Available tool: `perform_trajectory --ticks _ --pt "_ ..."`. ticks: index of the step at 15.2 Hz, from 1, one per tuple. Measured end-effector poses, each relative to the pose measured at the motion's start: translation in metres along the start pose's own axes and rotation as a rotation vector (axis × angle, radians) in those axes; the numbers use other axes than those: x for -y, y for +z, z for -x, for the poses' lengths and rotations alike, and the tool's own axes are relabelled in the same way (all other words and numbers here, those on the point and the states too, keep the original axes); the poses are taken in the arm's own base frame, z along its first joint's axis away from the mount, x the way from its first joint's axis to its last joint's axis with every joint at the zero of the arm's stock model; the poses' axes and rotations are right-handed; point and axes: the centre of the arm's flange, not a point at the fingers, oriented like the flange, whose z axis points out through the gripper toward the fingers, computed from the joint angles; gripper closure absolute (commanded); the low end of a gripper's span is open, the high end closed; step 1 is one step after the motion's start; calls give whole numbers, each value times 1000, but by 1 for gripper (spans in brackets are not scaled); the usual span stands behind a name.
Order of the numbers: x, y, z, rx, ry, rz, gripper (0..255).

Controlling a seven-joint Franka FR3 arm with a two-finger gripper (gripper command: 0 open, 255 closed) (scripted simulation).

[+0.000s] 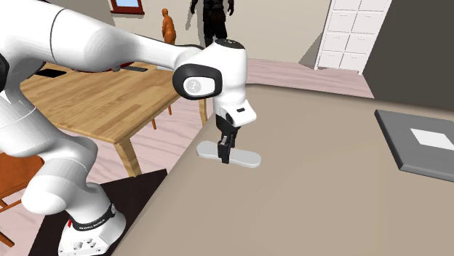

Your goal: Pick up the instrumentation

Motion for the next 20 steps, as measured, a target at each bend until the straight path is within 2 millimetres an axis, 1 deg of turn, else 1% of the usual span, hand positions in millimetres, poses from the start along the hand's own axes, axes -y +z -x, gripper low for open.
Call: perform_trajectory --ticks 10,16,20 --pt "0 -2 0 -1 1 0 255" --pt "0 -29 0 0 0 0 255" --pt "0 -52 0 0 0 0 255"
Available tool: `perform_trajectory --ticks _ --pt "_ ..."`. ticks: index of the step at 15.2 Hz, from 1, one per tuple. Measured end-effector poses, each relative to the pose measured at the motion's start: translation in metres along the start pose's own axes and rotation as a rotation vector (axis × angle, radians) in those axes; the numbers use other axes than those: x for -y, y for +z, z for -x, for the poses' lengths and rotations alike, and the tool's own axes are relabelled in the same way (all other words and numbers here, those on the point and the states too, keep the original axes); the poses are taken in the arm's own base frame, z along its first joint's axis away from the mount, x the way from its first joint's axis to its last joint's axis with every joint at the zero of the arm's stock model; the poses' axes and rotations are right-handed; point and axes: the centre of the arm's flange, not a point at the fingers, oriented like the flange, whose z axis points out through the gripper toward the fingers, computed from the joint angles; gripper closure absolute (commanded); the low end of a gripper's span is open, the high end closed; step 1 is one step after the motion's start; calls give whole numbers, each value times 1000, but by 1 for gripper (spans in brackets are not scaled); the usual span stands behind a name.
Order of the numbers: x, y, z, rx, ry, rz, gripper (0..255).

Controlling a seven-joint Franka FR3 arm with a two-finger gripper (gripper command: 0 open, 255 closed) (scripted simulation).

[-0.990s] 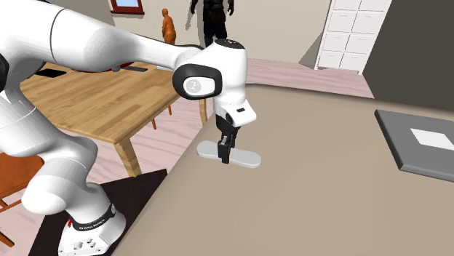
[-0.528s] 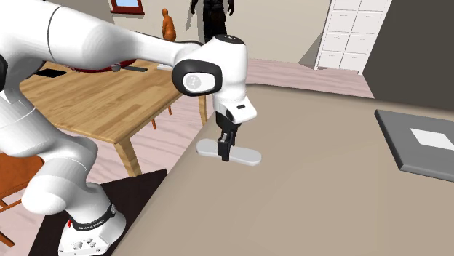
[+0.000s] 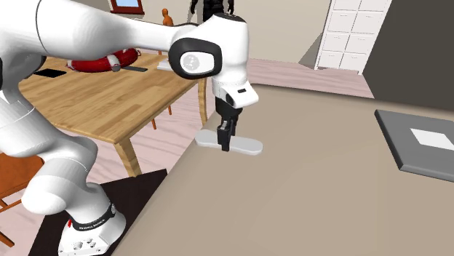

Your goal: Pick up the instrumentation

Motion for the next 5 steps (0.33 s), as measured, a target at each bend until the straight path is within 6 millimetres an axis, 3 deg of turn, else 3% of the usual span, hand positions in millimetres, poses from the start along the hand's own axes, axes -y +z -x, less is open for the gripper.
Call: perform_trajectory --ticks 5 --pt "1 -24 0 0 0 0 255"
